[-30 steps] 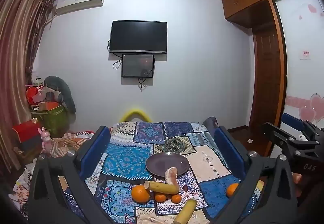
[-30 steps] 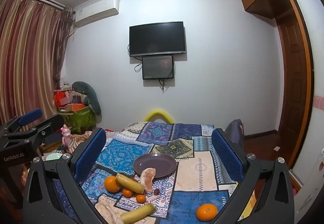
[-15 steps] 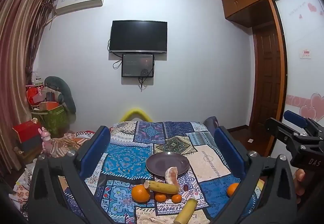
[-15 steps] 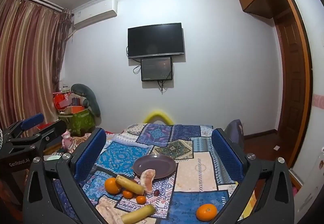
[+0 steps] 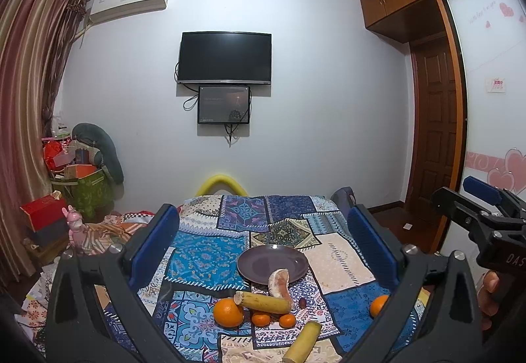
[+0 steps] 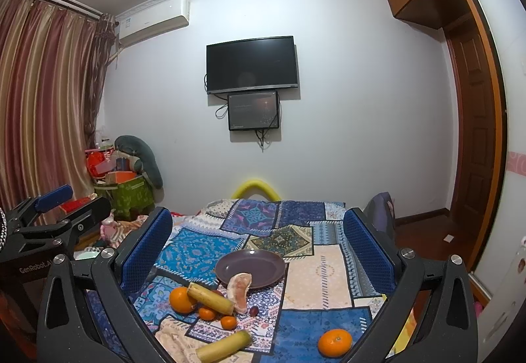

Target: Organize fruits

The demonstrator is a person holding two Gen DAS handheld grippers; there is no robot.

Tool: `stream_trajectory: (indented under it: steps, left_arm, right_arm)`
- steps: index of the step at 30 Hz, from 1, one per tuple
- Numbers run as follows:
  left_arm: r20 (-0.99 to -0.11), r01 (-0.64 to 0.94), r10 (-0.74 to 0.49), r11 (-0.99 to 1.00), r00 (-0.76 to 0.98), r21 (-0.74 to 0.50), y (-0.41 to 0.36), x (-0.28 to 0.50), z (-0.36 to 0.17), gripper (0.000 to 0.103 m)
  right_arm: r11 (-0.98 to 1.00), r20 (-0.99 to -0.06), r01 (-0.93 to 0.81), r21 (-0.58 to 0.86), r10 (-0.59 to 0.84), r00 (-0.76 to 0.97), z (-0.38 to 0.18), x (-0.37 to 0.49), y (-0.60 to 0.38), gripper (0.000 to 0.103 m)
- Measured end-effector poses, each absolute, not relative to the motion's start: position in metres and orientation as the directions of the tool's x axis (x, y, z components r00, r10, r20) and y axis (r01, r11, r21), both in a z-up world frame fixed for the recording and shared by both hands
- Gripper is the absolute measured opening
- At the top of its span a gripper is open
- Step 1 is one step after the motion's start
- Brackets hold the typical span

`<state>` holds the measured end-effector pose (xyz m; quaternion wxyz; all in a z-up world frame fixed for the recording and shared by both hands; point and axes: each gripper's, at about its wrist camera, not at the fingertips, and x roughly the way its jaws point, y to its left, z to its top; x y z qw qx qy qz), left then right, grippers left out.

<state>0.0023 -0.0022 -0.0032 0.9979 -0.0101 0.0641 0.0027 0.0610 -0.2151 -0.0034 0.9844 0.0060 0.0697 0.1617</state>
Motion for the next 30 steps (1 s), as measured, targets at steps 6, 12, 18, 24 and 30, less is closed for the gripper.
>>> stream_trajectory:
  steps: [6,12,18,24,30]
  left_arm:
    - [-0.134,-0.003,0.0,1.0,0.991,-0.022,-0.0014,0.0048,-0.0054,0.103]
    - [-0.134,-0.001,-0.002,1.0,0.991,-0.022,0.0,0.0057,-0.0062,0.103]
    - [-0.134,-0.006,0.003,1.0,0.991,-0.02,0.001,0.0066,-0.0058,0.103]
    - [-0.136,-0.007,0.005,1.0,0.991,-0.021,-0.0006,0.006,-0.0047,0.103]
    - [-0.134,-0.01,0.008,1.0,0.991,-0.018,-0.0007,0.0056,-0.0045,0.103]
  right_arm:
    - [0.948,-0.136,-0.318,0.035,0.319,0.938,-0.0039,0.0608,-0.2149,0.103]
    - [0.946,-0.139,-0.321,0.038,0.323,0.936,-0.0049,0.061,-0.2151,0.103]
    - [0.946,-0.139,-0.321,0.038,0.323,0.936,-0.0042,0.0612,-0.2152,0.103]
    - [0.946,-0.138,-0.323,0.038,0.325,0.936,-0.0035,0.0613,-0.2158,0.103]
    - [0.945,-0.132,-0.324,0.036,0.326,0.936,-0.0021,0.0604,-0.2161,0.103]
